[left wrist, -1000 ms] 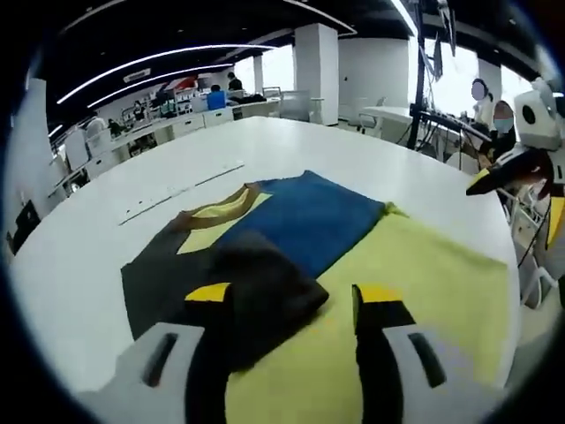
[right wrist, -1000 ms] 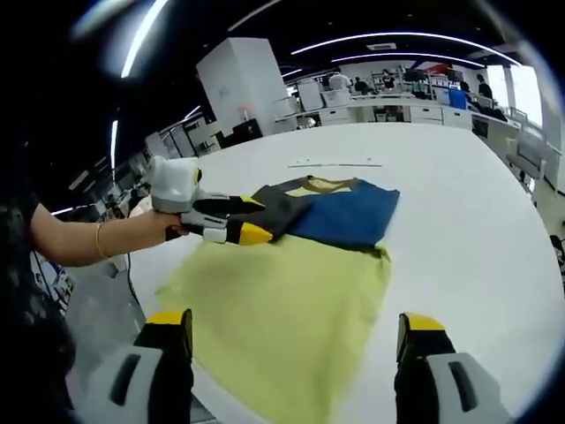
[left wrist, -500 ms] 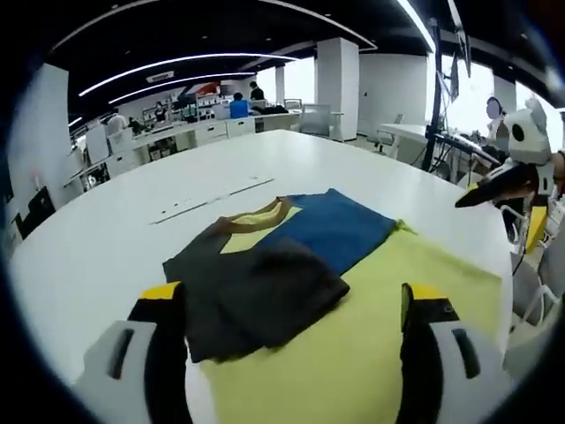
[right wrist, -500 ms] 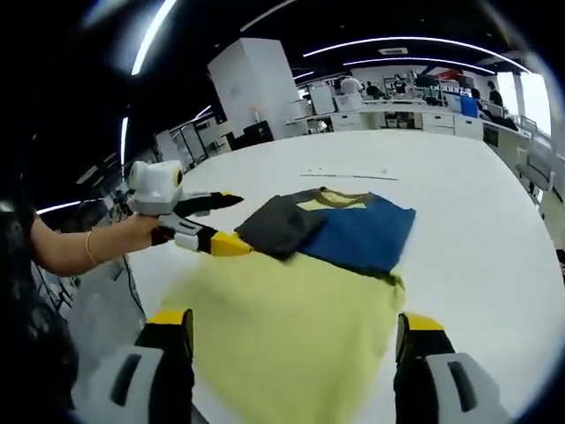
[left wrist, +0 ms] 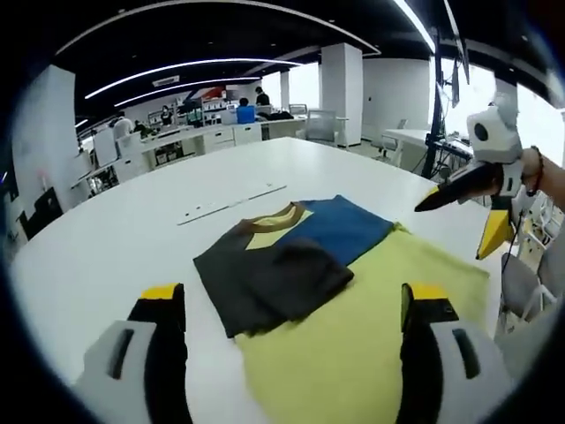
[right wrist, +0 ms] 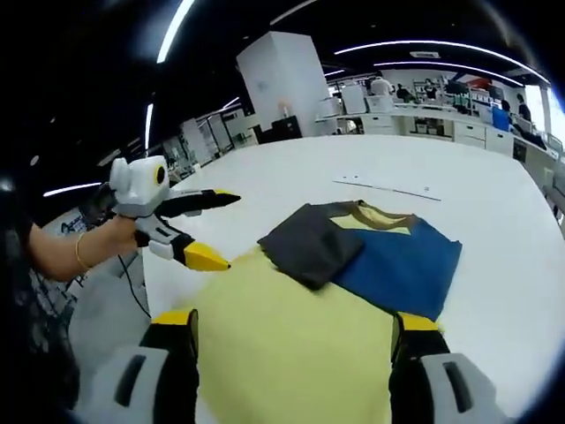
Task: Fold the garment on the visible template until the final outline fits inside the template.
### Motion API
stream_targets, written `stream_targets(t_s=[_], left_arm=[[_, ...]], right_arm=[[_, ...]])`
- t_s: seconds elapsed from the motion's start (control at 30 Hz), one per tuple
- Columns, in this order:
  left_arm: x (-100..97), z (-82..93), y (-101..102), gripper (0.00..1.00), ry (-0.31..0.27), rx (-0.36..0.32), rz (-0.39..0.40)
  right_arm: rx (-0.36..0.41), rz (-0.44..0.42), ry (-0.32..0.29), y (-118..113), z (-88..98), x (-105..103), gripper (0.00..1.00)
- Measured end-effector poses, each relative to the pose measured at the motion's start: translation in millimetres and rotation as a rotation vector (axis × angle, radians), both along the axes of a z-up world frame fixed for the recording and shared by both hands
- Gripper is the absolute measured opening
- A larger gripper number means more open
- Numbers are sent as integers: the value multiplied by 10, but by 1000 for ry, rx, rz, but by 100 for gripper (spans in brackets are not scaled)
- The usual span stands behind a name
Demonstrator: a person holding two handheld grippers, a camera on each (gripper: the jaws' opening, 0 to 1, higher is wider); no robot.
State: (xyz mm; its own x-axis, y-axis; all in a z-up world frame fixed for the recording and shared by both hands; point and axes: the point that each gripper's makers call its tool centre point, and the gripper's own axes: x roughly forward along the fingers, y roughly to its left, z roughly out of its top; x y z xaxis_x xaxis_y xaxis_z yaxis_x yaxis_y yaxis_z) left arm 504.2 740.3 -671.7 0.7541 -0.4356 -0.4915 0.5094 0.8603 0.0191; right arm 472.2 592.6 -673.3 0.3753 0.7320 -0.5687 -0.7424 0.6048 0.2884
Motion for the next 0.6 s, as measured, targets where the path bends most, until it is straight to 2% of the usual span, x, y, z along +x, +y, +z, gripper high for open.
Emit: stream_targets(t_s=[0.33,0.43,0.53,0.6], left_arm=[[-180,71,176,99,-4,-13,11],[-231,59,200,99,10,-21,7],[-273,48,223,99,10,-15,-1],[-300,41,243,99,13,-14,-2]], right_arm=[[-23,55,-2,429,-36,186,81],[-21,61,1,557,-44,252,78],[-61,84,-6,660,-108,290,76],[-48,86,8,749,-123,311,76]])
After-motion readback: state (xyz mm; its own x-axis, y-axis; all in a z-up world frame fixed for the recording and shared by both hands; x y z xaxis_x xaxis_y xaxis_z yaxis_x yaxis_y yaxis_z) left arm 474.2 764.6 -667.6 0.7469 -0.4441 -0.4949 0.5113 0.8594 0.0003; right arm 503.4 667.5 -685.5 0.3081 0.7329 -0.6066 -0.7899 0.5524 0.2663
